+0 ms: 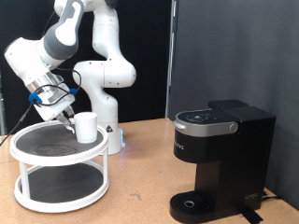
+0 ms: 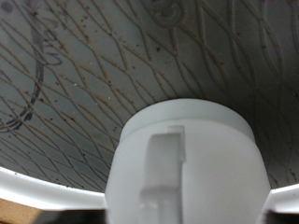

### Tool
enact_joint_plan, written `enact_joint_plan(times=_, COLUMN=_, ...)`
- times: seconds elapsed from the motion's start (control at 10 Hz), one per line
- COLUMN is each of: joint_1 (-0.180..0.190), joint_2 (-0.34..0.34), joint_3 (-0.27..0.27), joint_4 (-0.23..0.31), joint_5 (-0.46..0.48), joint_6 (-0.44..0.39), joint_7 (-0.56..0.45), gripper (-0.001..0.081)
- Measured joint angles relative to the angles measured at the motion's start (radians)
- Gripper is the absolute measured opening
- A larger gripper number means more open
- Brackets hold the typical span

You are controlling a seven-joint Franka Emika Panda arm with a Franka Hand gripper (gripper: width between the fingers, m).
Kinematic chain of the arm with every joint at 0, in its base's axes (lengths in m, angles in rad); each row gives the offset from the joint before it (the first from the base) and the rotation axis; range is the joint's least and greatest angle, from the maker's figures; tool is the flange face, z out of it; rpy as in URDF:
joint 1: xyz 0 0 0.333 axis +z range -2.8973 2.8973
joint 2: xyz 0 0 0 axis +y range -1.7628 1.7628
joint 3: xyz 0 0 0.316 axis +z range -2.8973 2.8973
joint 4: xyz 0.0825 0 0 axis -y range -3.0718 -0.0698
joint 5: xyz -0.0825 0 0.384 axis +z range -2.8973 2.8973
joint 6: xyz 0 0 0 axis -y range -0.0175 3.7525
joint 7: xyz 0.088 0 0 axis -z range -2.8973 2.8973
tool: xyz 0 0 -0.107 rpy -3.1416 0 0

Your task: Make a cup of coffee with the keurig machine

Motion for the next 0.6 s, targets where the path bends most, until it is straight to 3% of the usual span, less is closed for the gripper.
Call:
enact_joint_plan(times=0.1, joint_1=0.0, joint_2=0.0, joint_3=0.0, joint_4=-0.001, joint_5=0.0, joint_6=0.0, joint_7=0.0, gripper=0.0305)
enact_joint_plan(times=0.2, joint_1=0.0, joint_2=0.0, joint_3=0.0, joint_4=-0.002, joint_5=0.0, joint_6=0.0, joint_7=0.0, gripper=0.0105)
enact_joint_plan(times=0.3, joint_1=0.0, joint_2=0.0, joint_3=0.0, joint_4=-0.002, joint_5=0.0, joint_6=0.0, joint_7=0.0, gripper=0.0105)
enact_joint_plan(times=0.4, joint_1=0.0, joint_2=0.0, joint_3=0.0, joint_4=-0.001, joint_5=-0.001, joint_6=0.0, joint_7=0.0, gripper=0.0033)
enact_joint_plan(times=0.6, joint_1=-0.004, joint_2=-0.011, joint_3=0.0, joint_4=0.013, joint_5=0.0, joint_6=-0.025, joint_7=0.004, gripper=0.0006)
